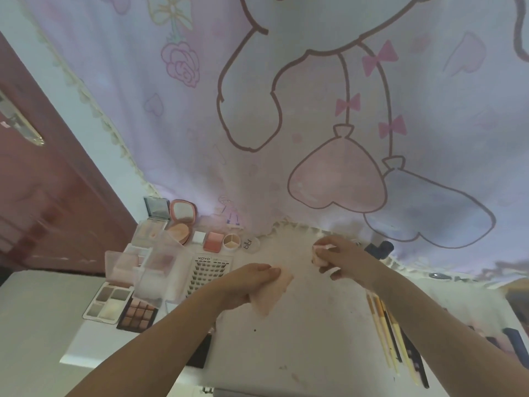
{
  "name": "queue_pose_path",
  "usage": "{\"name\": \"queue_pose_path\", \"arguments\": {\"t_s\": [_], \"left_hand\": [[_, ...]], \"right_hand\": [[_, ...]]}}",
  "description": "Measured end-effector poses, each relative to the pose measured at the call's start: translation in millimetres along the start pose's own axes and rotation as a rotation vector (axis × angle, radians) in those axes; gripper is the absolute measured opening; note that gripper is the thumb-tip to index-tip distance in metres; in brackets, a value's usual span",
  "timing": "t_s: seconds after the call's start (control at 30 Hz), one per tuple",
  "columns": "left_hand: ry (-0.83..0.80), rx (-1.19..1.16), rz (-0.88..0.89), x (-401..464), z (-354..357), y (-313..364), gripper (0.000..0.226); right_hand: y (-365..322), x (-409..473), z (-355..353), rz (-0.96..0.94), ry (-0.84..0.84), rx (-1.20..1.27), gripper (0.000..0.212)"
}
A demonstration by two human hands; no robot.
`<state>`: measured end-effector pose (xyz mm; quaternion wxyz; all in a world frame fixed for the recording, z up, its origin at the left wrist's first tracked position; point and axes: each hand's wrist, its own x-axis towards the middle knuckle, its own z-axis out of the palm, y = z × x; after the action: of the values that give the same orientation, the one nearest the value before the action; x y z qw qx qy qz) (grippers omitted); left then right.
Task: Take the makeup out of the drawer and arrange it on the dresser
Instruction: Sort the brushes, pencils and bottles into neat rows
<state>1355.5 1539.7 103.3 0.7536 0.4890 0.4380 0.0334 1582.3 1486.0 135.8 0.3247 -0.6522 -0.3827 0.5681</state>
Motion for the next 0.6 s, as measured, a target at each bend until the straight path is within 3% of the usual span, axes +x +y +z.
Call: {"name": "queue_pose_path", "arguments": {"t_s": [0.07,0.17,0.3,0.6], "left_hand": [[0.193,-0.086,0.005,21.2,-3.0,-2.4,0.025],[0.356,-0.080,-0.004,53.9,-4.0,0.0,0.021],[0.607,0.313,-0.017,93.9,-5.8,7.5,0.021],[0.765,0.519,-0.042,138.1,-25.2,17.2,0.027]], "right_hand": [[8.5,11.3,0.8,0.043,0.061,0.155,0.019],[25.9,35.2,14.6,0.127,0.128,0.207,0.020],[46.3,78.2,31.6,0.178,0.246,0.113,0.021],[58.6,150.8,34.3,0.203,0.320,-0.144,0.011]]}}
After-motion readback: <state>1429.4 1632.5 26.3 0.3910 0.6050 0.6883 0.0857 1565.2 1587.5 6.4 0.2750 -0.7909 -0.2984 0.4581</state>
